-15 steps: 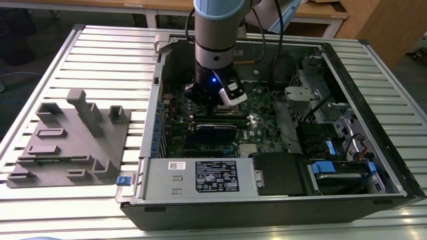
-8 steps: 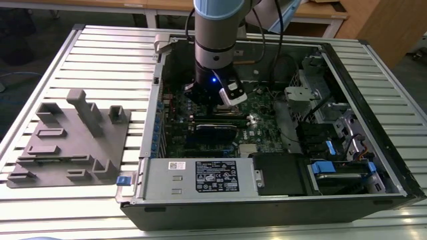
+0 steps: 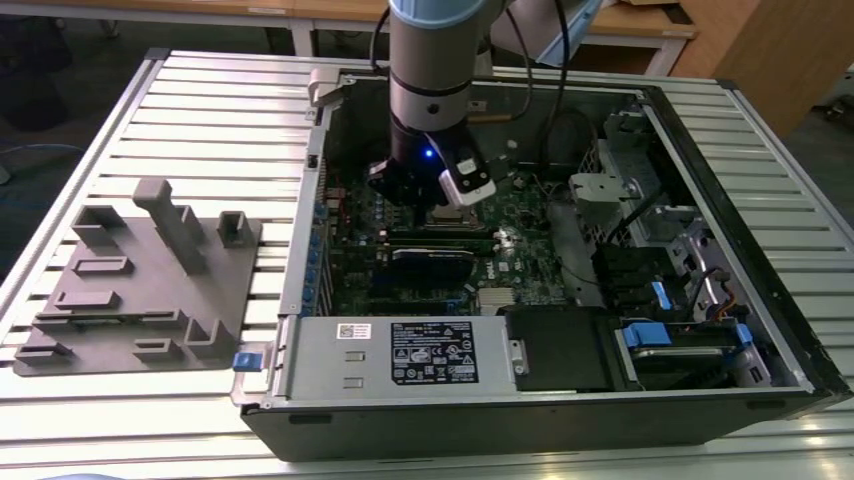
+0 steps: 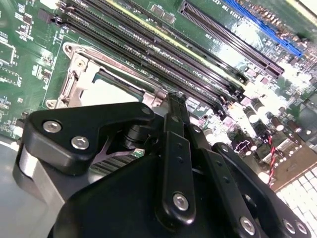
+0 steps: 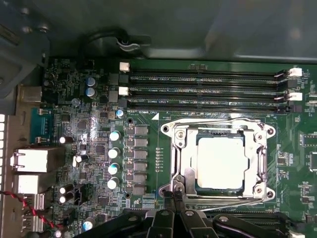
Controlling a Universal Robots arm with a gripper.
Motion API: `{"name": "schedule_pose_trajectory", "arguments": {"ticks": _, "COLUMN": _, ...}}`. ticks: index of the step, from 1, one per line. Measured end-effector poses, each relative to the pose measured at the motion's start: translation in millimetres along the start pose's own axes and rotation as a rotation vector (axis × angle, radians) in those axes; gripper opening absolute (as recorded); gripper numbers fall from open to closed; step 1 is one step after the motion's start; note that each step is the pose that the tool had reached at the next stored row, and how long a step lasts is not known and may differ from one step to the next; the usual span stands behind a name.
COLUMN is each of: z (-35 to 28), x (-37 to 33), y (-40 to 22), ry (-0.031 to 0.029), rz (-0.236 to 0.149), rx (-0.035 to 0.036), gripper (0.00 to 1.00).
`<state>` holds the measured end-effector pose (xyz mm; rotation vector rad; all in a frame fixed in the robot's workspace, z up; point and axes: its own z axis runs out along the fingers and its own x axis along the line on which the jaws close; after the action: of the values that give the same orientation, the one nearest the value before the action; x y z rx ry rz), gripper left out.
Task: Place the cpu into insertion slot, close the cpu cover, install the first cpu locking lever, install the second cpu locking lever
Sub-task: 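Install the second cpu locking lever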
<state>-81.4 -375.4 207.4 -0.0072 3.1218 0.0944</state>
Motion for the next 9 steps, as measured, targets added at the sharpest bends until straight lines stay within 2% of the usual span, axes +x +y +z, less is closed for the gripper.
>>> {"name": "schedule_pose_trajectory", "arguments": {"ticks": 9, "z": -1.1, "x": 0.0, "y": -4.5, "ry": 0.0, "rz": 0.0, "rx": 0.0, "gripper": 0.11}}
